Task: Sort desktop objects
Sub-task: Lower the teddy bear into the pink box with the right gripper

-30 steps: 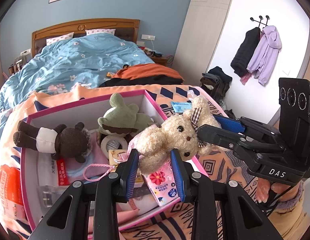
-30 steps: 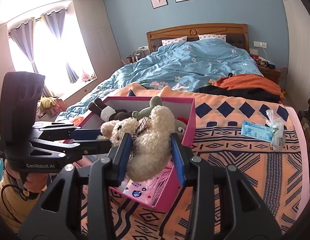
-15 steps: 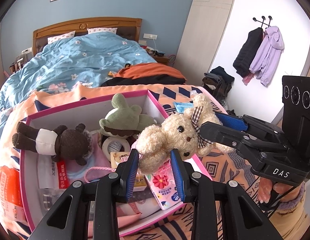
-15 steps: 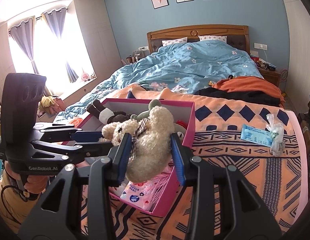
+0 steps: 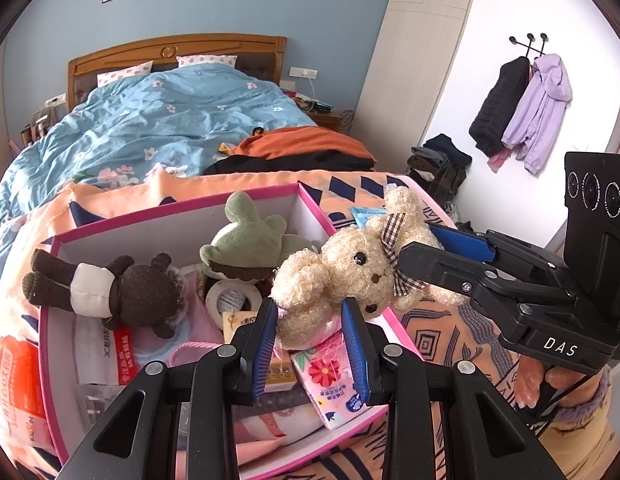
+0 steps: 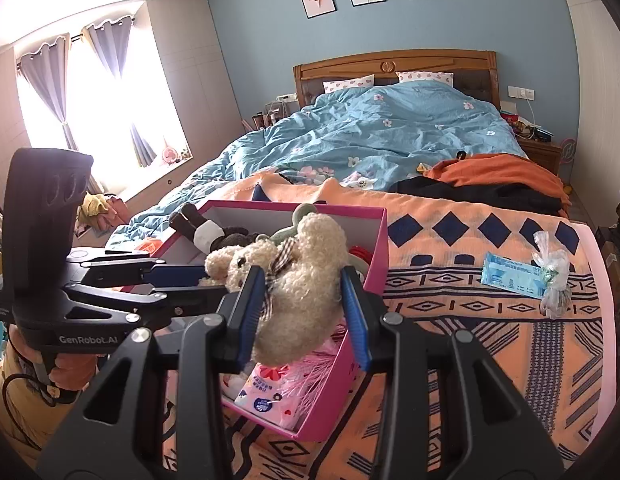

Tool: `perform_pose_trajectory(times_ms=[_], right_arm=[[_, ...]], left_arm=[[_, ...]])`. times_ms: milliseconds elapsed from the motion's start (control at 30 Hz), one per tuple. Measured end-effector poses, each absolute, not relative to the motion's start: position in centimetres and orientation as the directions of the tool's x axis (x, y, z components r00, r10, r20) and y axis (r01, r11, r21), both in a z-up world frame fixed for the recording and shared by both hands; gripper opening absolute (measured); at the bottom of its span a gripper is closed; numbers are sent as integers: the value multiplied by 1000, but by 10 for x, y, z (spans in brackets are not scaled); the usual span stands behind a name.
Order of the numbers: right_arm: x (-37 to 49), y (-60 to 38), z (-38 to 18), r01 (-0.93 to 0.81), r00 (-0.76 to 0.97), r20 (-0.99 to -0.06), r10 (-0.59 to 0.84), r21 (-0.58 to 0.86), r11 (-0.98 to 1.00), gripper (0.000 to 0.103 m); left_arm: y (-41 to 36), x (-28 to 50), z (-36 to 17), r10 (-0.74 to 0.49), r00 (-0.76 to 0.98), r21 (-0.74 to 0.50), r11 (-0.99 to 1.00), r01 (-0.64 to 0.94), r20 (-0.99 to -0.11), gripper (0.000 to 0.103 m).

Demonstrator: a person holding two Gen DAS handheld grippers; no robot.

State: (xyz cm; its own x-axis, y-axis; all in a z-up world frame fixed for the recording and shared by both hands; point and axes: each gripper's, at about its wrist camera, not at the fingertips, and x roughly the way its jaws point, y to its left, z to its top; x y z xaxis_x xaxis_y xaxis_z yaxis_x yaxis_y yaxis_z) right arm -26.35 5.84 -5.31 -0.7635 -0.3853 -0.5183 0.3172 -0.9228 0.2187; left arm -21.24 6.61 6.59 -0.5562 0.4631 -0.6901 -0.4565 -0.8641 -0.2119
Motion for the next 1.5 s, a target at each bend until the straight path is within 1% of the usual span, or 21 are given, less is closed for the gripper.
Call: perform_pose_trajectory(times_ms=[300,367,400,433,467,500,567,633,733,800,867,933,1000,1267,1400,1500], right_arm=[[-276,57,-55,331,-754,-521,-400,225,-916,42],[-277,55,-56,329,-757,-522,-393,214,-920,39],[-277,55,-57,330,-755,-523,-396,218,-918,36],[-279,55,-58,333,-748,-526,-404,229,-915,23],[-280,55,-59,343,-734,-532,-423,246,-906,19],[-283,53,-62,350,-721,-543,-431,251,-902,17],[-289,50,-69,325,-716,-576,-394,223,-919,17],[-295,50,-79,298,-701,-607,-374,226,-927,17],[-296,55,-91,285,-679,-629,-379,250,-925,20],[-290,57,-94,295,-676,-626,-388,252,-922,22],[-279,60,-95,309,-677,-618,-400,255,-916,30],[-267,59,-96,328,-678,-610,-410,249,-911,45],[-258,56,-96,341,-683,-605,-408,230,-912,52],[-225,54,-101,388,-676,-581,-453,242,-889,52],[-213,52,-101,422,-661,-574,-483,248,-872,53],[-204,44,-105,445,-663,-581,-473,202,-872,53]], left_arm=[[71,-220,65,467,-555,-206,-860,-467,-689,32],[72,-222,63,482,-541,-221,-851,-476,-689,32],[73,-224,61,494,-529,-234,-844,-483,-690,32],[74,-225,60,492,-528,-233,-845,-481,-693,32],[76,-227,58,487,-529,-226,-846,-483,-695,32],[77,-226,56,480,-531,-217,-849,-482,-698,32],[75,-228,47,460,-531,-202,-858,-471,-712,32],[70,-228,40,443,-527,-199,-867,-456,-725,32],[59,-227,33,433,-521,-202,-874,-441,-735,32],[53,-222,32,436,-518,-201,-871,-448,-736,32],[49,-217,33,438,-528,-190,-868,-458,-728,32],[46,-213,31,435,-530,-180,-867,-465,-728,32],[48,-210,29,413,-536,-157,-875,-459,-736,32],[52,-201,20,412,-505,-150,-864,-480,-759,32],[50,-195,18,402,-501,-135,-864,-486,-767,34],[47,-194,16,397,-496,-136,-866,-482,-773,35]])
